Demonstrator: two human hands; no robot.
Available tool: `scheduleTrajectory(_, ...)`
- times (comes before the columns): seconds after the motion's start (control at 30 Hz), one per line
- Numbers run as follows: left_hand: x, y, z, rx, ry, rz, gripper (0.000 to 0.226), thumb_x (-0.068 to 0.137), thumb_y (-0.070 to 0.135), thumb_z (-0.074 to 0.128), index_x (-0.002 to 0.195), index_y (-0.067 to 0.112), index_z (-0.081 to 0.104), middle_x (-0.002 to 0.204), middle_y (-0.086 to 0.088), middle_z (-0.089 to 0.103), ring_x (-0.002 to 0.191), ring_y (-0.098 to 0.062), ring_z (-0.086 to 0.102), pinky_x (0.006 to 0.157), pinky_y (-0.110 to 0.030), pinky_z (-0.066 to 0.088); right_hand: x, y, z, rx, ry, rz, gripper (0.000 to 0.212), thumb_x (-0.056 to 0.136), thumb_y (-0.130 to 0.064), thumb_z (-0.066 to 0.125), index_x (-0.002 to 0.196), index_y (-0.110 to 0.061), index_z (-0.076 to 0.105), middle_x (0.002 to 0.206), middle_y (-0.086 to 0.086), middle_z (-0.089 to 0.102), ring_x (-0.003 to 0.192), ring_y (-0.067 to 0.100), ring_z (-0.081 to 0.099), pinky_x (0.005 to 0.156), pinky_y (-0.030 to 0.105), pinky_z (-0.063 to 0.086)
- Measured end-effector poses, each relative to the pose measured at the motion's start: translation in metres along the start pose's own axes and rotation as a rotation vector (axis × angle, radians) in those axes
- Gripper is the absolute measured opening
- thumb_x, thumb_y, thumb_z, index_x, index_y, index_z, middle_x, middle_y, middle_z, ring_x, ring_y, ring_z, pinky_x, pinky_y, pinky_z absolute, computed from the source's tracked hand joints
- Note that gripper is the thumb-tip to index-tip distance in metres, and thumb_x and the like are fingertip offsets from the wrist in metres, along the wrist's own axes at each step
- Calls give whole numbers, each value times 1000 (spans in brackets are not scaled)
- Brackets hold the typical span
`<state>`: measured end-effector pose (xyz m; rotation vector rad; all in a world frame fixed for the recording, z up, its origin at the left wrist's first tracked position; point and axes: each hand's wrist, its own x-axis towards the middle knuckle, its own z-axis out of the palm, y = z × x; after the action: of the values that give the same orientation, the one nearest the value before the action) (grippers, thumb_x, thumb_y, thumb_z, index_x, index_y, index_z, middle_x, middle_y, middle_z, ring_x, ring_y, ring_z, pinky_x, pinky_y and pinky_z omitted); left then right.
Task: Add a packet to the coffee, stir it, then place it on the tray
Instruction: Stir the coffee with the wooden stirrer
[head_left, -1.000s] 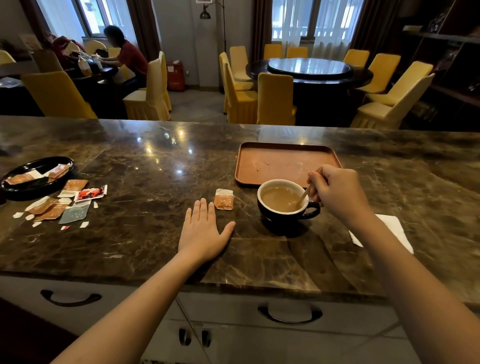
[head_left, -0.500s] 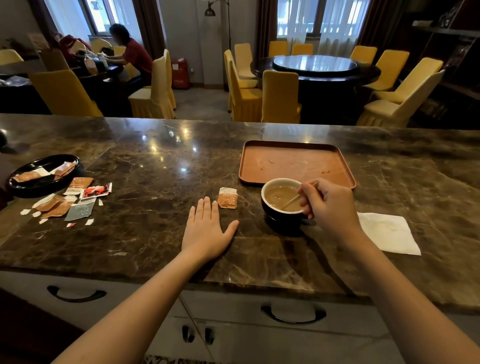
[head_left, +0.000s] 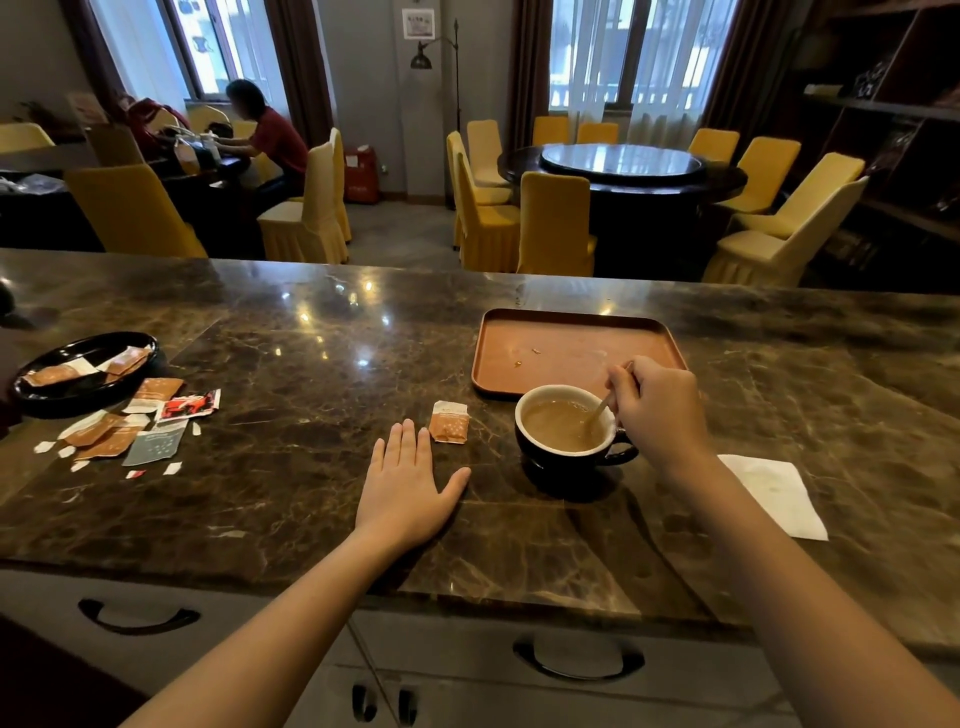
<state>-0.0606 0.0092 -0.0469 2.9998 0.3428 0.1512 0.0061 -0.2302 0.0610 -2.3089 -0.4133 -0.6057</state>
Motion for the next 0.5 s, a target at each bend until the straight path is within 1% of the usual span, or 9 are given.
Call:
scheduleTrajectory(0.03,0,0,0,-1,-3,1,87,80,71,10,144,12,5,155,-10,1,142,-21,-4,112,-36,-5,-2,-3,3,3,7,-7,22,90,-15,53,85,1,67,72,14,67,57,14,54,49,16,35)
scheduleTrajectory(0.1,0,0,-1,-5,-5,2,87,81,70,11,144,12,5,155,-10,1,142,-21,-4,112,-37,-4,-7,-8,9,14,2,-24,20,89,-15,54,87,-1,67,75,13,68,60,15,56,51,15,37)
scheduleTrajectory(0.2,-1,0,-2,-2,-5,8,86,81,69,11,144,11,4,155,-10,0,142,-21,-5,112,-37,-5,-17,-16,14,45,-37,-38,18,89,-17,54,89,-4,67,79,8,67,64,11,56,53,14,40)
scheduleTrajectory(0.3,-2,1,-3,-1,-5,12,85,82,69,11,144,10,4,155,-11,0,142,-21,-5,112,-37,-5,-26,-20,12,115,-102,-18,18,90,-19,52,91,-9,66,77,0,65,65,10,58,56,17,46)
scheduleTrajectory(0.4,-2,1,-4,-4,-9,11,85,82,68,12,144,10,4,155,-11,0,142,-21,-5,113,-37,-4,-26,-18,-1,201,-181,29,16,90,-21,52,87,-12,65,68,-3,63,59,10,60,54,22,51)
scheduleTrajectory(0.5,-2,1,-4,-4,-5,15,85,82,68,12,144,10,5,155,-11,1,142,-22,-4,113,-38,-4,-18,-13,-16,185,-224,20,17,90,-18,52,77,-14,63,60,-3,62,49,9,59,48,15,48)
